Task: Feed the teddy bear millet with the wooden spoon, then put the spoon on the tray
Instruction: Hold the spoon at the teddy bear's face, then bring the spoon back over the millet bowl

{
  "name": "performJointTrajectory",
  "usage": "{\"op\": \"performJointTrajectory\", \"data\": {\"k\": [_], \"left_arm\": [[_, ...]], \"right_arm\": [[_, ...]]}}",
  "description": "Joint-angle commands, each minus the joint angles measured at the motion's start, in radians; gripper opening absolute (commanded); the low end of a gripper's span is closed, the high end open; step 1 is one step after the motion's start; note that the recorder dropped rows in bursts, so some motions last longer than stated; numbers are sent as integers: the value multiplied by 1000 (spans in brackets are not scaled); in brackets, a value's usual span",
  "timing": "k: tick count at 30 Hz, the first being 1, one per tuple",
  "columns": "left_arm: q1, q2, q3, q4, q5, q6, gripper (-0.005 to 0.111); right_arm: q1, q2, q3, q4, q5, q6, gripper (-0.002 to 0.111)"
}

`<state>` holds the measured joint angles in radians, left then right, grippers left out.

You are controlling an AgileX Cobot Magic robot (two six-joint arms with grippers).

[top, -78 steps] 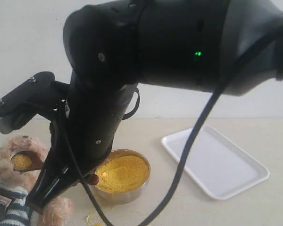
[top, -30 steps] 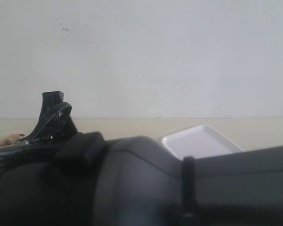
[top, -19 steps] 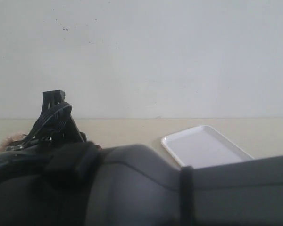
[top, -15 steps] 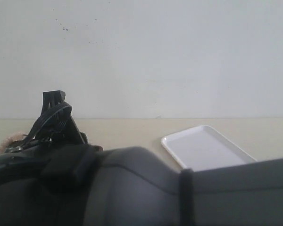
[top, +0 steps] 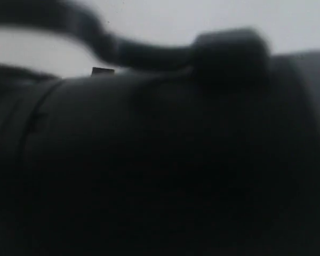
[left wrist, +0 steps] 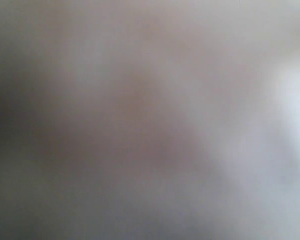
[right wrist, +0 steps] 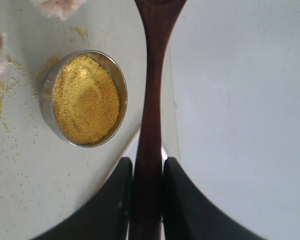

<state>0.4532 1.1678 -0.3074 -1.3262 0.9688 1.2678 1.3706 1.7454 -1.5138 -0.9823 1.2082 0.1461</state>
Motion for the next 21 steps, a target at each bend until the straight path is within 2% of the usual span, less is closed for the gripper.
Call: {"op": "performJointTrajectory", "data": {"k": [1, 8, 12, 21], "left_arm": [[1, -7, 2, -19, 13, 5, 4], [1, -7, 2, -19, 13, 5, 4], [1, -7, 2, -19, 13, 5, 4], [1, -7, 2, -19, 13, 5, 4]], "right_arm": [[-82, -50, 9, 57, 13, 6, 0], [-285, -58, 73, 78, 13, -46, 0], [-360, -55, 105, 79, -42, -99, 0], [-393, 110, 117, 64, -48, -132, 0]]}}
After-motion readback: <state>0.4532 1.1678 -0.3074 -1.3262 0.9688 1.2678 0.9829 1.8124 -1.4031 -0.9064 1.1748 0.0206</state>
